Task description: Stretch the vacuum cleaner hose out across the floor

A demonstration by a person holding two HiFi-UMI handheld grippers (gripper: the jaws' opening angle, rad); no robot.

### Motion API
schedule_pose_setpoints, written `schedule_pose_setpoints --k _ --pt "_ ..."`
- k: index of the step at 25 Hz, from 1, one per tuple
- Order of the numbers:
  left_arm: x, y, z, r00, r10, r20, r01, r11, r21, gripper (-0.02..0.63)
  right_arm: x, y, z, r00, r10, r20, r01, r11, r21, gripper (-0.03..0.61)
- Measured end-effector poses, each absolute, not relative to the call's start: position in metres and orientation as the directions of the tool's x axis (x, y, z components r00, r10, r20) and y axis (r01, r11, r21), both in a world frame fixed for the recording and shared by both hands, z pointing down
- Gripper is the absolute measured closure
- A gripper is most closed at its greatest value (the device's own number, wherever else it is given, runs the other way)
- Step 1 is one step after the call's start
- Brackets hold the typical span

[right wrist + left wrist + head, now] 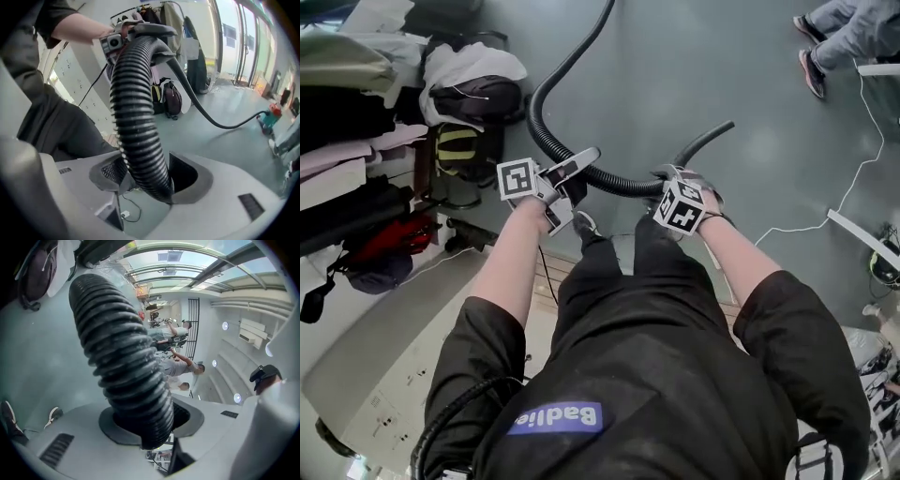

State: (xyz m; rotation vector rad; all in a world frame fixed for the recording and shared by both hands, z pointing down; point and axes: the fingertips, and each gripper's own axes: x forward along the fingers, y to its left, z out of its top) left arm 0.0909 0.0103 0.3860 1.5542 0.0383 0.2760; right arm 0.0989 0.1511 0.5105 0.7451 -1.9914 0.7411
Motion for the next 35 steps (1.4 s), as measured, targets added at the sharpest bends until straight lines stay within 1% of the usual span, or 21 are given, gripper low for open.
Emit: schedule_pose_setpoints --k 2,3,4,6,8,10,12,13,14,16,17,18,20,22,23,26,27,29,30,32,35 --pt "0.082 0.006 0.376 0.972 0.204 0.119 -0.121 0.000 0.993 0.466 0.099 0.160 0.520 -0.433 -0.183 0.882 -0.716 0.665 -0.213 0.327" --pt "0.077 0.000 0.371 0.975 0.195 0.109 -0.110 -0.007 0.994 0.466 0.093 0.163 0.524 -0.440 -0.162 0.883 -0.712 0.662 -0.233 0.335" --pt "0.071 -0.006 0.369 0.978 0.181 0.106 -0.103 -0.026 0.994 0.465 0.083 0.165 0.523 -0.455 -0.148 0.878 -0.709 0.657 -0.257 0.358" --pt "0.058 -0.015 0.367 0.985 0.140 0.101 -0.092 -0.074 0.993 0.463 0.052 0.170 0.516 -0.488 -0.127 0.864 -0.696 0.653 -0.298 0.378" --pt "0.045 -0.011 0.369 0.989 0.116 0.088 -0.076 -0.106 0.991 0.415 0.011 0.174 0.506 -0.520 -0.111 0.847 -0.682 0.651 -0.333 0.390" --pt "0.028 0.011 0.377 0.984 0.153 0.087 -0.068 -0.126 0.990 0.398 -0.031 0.171 0.493 -0.557 -0.126 0.821 -0.693 0.615 -0.376 0.404" --pt "-0.002 0.035 0.401 0.966 0.182 0.182 -0.150 -0.173 0.973 0.378 -0.070 0.162 0.479 -0.589 -0.154 0.793 -0.715 0.558 -0.422 0.414" --pt "-0.021 0.042 0.414 0.960 0.161 0.228 -0.199 -0.179 0.964 0.364 -0.089 0.159 0.472 -0.601 -0.159 0.784 -0.720 0.535 -0.443 0.416" --pt "-0.039 0.045 0.422 0.962 0.121 0.246 -0.227 -0.154 0.962 0.362 -0.108 0.157 0.467 -0.609 -0.158 0.778 -0.720 0.522 -0.457 0.417" --pt "-0.073 0.052 0.432 0.969 0.060 0.241 -0.237 -0.072 0.969 0.365 -0.144 0.155 0.458 -0.616 -0.146 0.774 -0.715 0.516 -0.471 0.420" --pt "-0.089 0.057 0.436 0.969 0.060 0.240 -0.238 -0.047 0.970 0.390 -0.159 0.156 0.455 -0.616 -0.138 0.776 -0.712 0.519 -0.473 0.420" --pt "-0.103 0.062 0.438 0.969 0.071 0.236 -0.234 -0.033 0.972 0.451 -0.172 0.158 0.453 -0.613 -0.127 0.779 -0.709 0.524 -0.472 0.419" --pt "-0.121 0.069 0.432 0.978 0.094 0.185 -0.185 -0.001 0.983 0.464 -0.189 0.170 0.455 -0.594 -0.090 0.799 -0.697 0.554 -0.456 0.419" --pt "-0.129 0.067 0.420 0.988 0.105 0.115 -0.119 0.029 0.993 0.474 -0.188 0.190 0.462 -0.545 -0.037 0.838 -0.675 0.612 -0.412 0.417" --pt "-0.133 0.067 0.417 0.987 0.125 0.102 -0.107 0.032 0.994 0.477 -0.184 0.199 0.465 -0.523 -0.026 0.852 -0.666 0.637 -0.389 0.405" --pt "-0.134 0.080 0.406 0.974 0.221 0.057 -0.067 0.038 0.997 0.486 -0.175 0.214 0.461 -0.496 -0.049 0.867 -0.668 0.659 -0.345 0.399" --pt "-0.131 0.082 0.400 0.975 0.221 0.029 -0.040 0.045 0.998 0.486 -0.175 0.216 0.459 -0.488 -0.052 0.871 -0.670 0.662 -0.336 0.399" --pt "-0.126 0.082 0.396 0.987 0.163 0.008 -0.013 0.031 0.999 0.485 -0.179 0.221 0.456 -0.491 -0.045 0.870 -0.672 0.655 -0.345 0.399" --pt "-0.124 0.082 0.397 0.992 0.123 0.015 -0.016 0.012 1.000 0.483 -0.184 0.225 0.454 -0.509 -0.041 0.860 -0.675 0.638 -0.370 0.399" --pt "-0.119 0.091 0.405 0.995 0.070 0.077 -0.074 -0.043 0.996 0.449 -0.195 0.233 0.450 -0.574 -0.048 0.817 -0.689 0.569 -0.450 0.400" --pt "-0.116 0.130 0.430 0.969 0.107 0.224 -0.211 -0.121 0.970 0.425 -0.203 0.236 0.446 -0.664 -0.110 0.740 -0.703 0.428 -0.567 0.400"
